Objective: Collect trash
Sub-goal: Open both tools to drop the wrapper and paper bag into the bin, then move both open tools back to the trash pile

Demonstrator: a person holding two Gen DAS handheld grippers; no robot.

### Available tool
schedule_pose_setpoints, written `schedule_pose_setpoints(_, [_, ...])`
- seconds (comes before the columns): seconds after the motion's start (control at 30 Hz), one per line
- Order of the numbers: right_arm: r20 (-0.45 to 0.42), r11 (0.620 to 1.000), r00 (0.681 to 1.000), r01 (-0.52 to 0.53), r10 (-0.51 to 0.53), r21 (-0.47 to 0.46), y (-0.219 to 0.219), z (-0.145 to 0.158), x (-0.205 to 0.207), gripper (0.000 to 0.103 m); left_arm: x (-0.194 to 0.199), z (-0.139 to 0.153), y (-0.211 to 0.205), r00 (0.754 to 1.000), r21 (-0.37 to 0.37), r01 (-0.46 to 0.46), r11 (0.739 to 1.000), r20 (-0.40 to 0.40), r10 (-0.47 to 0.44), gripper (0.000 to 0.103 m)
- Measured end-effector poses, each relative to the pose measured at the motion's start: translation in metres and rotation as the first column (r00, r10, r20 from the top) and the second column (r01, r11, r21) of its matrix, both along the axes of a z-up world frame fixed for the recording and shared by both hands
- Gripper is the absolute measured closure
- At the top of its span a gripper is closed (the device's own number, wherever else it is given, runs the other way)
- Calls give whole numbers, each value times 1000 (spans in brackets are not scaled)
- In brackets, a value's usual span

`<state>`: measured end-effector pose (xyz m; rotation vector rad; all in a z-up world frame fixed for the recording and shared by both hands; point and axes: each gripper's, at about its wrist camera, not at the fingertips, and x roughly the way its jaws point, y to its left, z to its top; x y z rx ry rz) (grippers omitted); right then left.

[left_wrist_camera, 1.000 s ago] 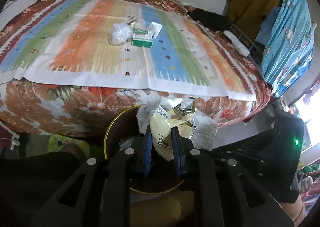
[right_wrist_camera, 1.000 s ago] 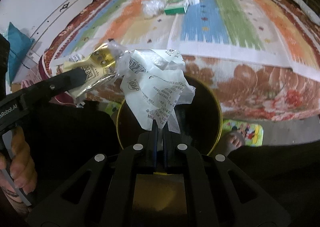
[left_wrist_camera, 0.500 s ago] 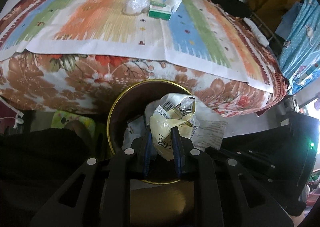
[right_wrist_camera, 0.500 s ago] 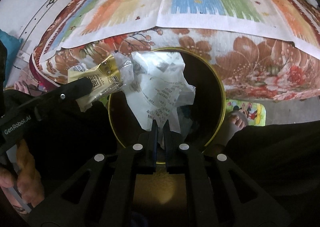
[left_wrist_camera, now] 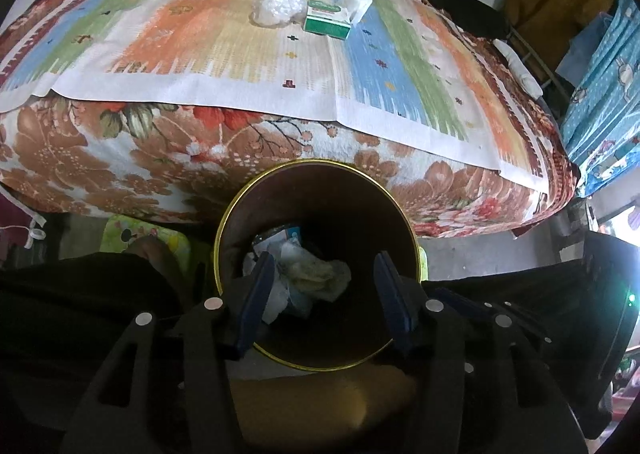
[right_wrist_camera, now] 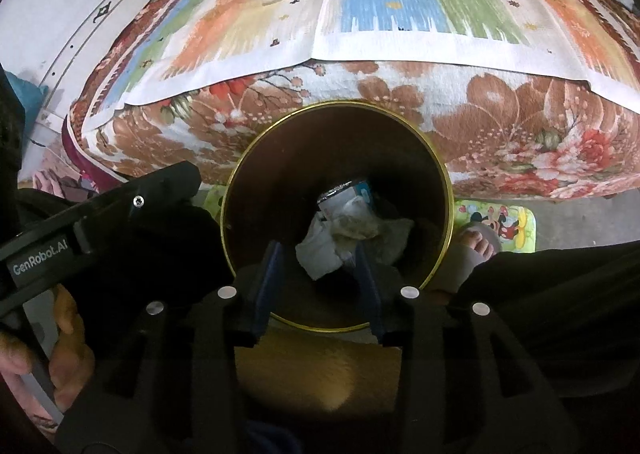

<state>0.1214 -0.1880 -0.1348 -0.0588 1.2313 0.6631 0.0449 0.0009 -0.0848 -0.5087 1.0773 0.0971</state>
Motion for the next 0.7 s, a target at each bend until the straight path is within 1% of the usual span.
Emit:
schedule_pose_setpoints(0.1, [18, 1000, 1000, -12, 12, 2, 2, 2, -1, 61, 1, 2, 2, 1000, 9, -2, 1000, 5, 2, 49])
schedule_pose_setpoints(0.23, [22, 1000, 1000, -16, 16, 18, 2, 5, 1, 59, 1, 11, 6, 999, 35, -21, 999, 30, 20, 45])
schedule_pose_setpoints(0.3, [15, 999, 1000, -15, 14, 36, 2, 7, 4, 55, 1, 15, 11, 998, 37, -37, 999, 42, 36, 44])
schedule_pose_setpoints(0.37, [3, 998, 1000, -17, 17, 60, 3, 9, 8, 54, 1, 19, 19, 997, 21, -59, 998, 50, 58, 41])
schedule_pose_setpoints(0.43, [-3, 996, 1000, -21, 21, 86, 5, 12, 12, 54, 2, 22, 22, 996, 26, -74, 997, 51, 72, 40])
schedule_pose_setpoints(0.5, [17, 995, 1000, -15, 13, 102, 5, 20, 18, 45, 4, 26, 24, 996, 46, -78, 996, 54, 75, 39])
schedule_pose_setpoints(0.57, [43, 993, 999, -10, 5, 114, 4, 29, 26, 42, 7, 32, 25, 996, 74, -73, 995, 63, 68, 37])
schedule_pose_setpoints(0.63, [61, 992, 998, -7, 0, 123, 4, 37, 34, 40, 10, 40, 27, 995, 108, -79, 991, 73, 71, 32])
schedule_pose_setpoints(0.7, [86, 992, 996, -6, -5, 124, 5, 46, 43, 37, 13, 46, 34, 993, 117, -92, 989, 79, 83, 30])
